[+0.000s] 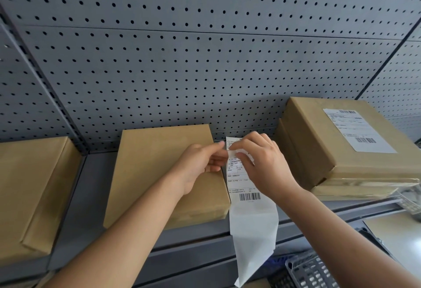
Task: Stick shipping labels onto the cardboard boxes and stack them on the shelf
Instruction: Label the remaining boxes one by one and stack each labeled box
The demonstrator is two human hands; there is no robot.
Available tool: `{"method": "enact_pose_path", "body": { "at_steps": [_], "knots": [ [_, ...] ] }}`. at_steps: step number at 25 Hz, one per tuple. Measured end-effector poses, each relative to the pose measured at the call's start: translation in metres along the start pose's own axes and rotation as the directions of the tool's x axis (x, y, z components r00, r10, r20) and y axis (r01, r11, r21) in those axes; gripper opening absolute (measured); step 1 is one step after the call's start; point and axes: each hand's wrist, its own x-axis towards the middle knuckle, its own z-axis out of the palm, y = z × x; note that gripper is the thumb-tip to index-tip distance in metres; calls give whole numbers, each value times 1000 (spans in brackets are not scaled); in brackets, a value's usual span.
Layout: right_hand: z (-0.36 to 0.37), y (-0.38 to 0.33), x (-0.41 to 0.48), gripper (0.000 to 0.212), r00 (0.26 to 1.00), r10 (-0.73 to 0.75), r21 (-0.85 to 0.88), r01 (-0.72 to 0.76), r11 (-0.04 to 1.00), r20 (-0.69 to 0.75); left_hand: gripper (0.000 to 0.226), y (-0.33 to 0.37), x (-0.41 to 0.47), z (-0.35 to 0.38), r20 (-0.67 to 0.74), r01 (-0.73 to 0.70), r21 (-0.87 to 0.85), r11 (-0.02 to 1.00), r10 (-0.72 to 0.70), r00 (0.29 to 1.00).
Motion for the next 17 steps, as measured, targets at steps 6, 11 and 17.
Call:
{"method": "enact_pose_path", "body": {
  "at_steps": [6,11,17],
  "knots": [
    [-1,-1,-1,19,1000,1,7,0,1000,-16,16,6,3,3,-25,52,-15,999,-53,998],
    [-3,-2,-3,19,1000,13,15,-13,1000,-18,14,7,5,7,-67,65,4,998,-64,996],
    [-8,-7,-1,18,996,38,47,-42,998,84,14,7,4,13,-128,55,16,998,-53,990]
  ]
}}
